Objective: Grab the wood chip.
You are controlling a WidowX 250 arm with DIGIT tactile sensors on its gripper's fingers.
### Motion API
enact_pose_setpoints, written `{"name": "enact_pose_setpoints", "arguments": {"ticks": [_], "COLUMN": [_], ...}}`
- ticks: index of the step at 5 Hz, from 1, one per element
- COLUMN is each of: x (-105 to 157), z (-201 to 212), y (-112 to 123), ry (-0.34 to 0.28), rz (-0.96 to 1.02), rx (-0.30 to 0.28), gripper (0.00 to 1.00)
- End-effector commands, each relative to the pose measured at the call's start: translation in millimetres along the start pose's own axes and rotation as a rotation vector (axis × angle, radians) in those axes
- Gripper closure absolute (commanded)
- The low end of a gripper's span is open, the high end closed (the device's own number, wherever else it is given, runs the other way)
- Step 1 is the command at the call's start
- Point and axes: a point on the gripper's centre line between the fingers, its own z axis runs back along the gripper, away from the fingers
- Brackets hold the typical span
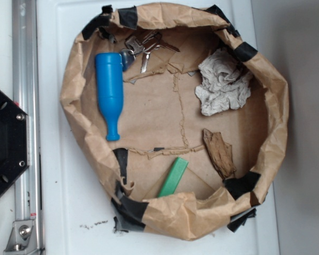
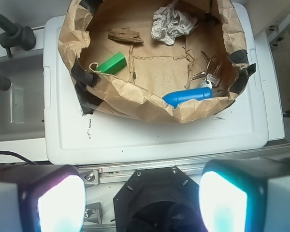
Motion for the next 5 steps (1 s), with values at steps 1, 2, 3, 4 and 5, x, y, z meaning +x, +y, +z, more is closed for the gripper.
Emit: {"name": "enact_pose_setpoints", "arguments": {"ticks": [1,2,3,4,5], "x": [0,47,89,114,133], "z": [0,-30,-43,-68,-96], "y": [0,-4,-8,-11,1], "ry": [0.0,0.011,-0.007,-0.017,-0.029], "rz": [0.0,-0.104,-0.217,-0.35,-0.445], "rx": [0.0,0.042,0.068,0.079,0.058], "gripper": [0.0,0.0,0.0,0.0,0.0]}}
